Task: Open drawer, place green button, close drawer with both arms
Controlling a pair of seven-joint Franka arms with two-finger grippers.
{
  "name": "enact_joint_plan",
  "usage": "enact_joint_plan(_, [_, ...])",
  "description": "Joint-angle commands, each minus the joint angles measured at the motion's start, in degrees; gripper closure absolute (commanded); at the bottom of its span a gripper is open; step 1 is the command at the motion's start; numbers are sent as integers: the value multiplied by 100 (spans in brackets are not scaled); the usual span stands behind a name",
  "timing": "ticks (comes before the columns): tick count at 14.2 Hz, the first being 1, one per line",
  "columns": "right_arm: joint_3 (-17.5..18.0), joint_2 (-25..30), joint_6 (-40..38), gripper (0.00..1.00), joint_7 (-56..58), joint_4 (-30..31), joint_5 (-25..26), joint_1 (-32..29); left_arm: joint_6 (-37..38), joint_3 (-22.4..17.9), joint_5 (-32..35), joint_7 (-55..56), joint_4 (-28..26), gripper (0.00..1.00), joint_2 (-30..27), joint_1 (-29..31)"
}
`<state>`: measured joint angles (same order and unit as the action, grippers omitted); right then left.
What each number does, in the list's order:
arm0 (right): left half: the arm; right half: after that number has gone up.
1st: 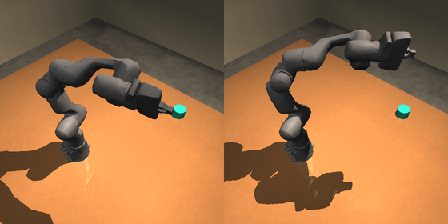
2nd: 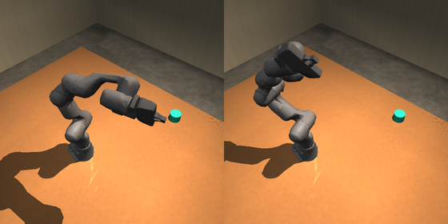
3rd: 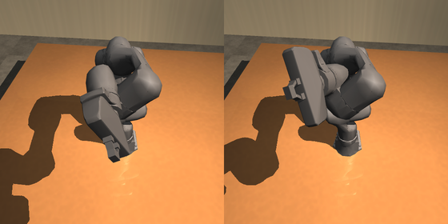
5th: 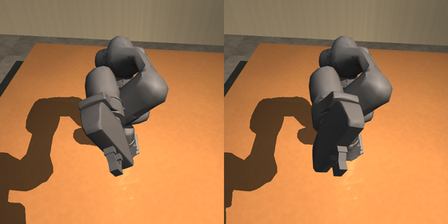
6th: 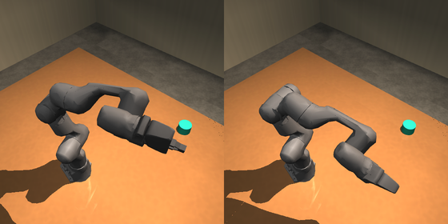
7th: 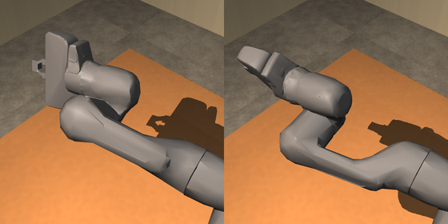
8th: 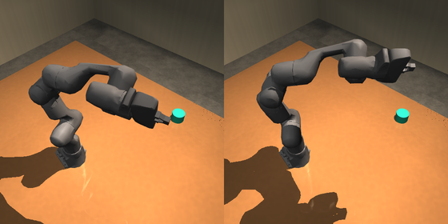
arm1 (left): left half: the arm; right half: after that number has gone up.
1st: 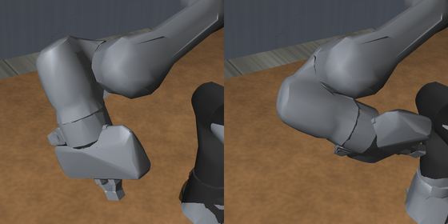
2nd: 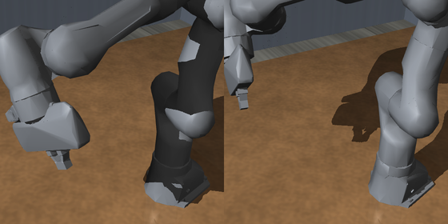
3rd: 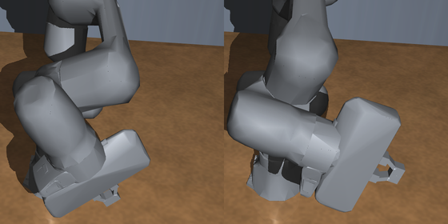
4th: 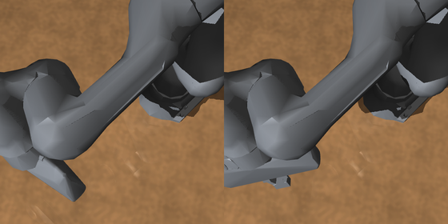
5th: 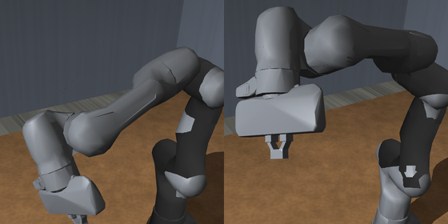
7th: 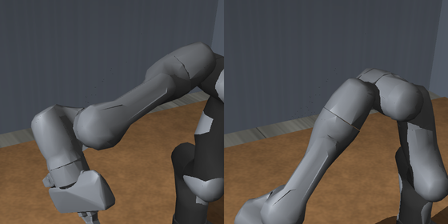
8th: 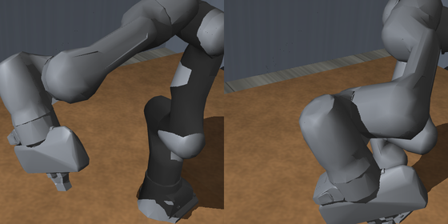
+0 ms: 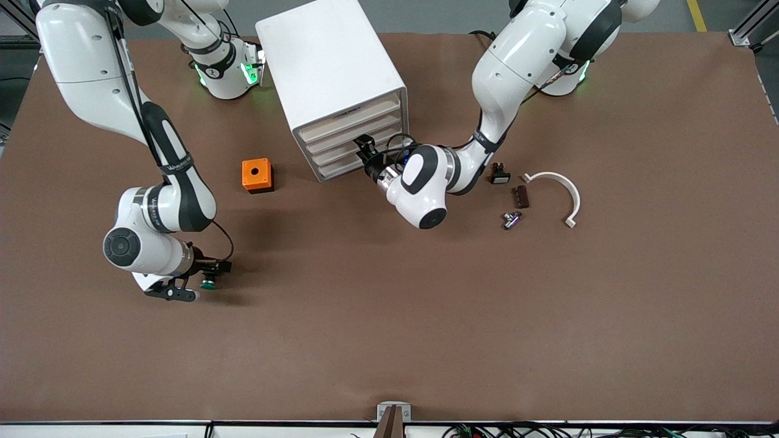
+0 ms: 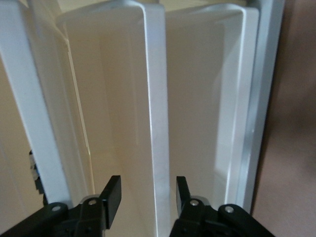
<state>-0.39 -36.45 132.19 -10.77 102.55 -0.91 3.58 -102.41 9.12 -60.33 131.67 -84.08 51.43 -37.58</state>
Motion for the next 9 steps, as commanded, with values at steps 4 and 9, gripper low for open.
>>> enact_joint_plan(4, [4,-11,193,0,-66,55,-58,-15,11,-94,-119,122,85,99,227,-109])
enact_joint_plan(9, [4,-64,272,15,-57,29,21,-50,107,-480,-102,297,251,100,166,22])
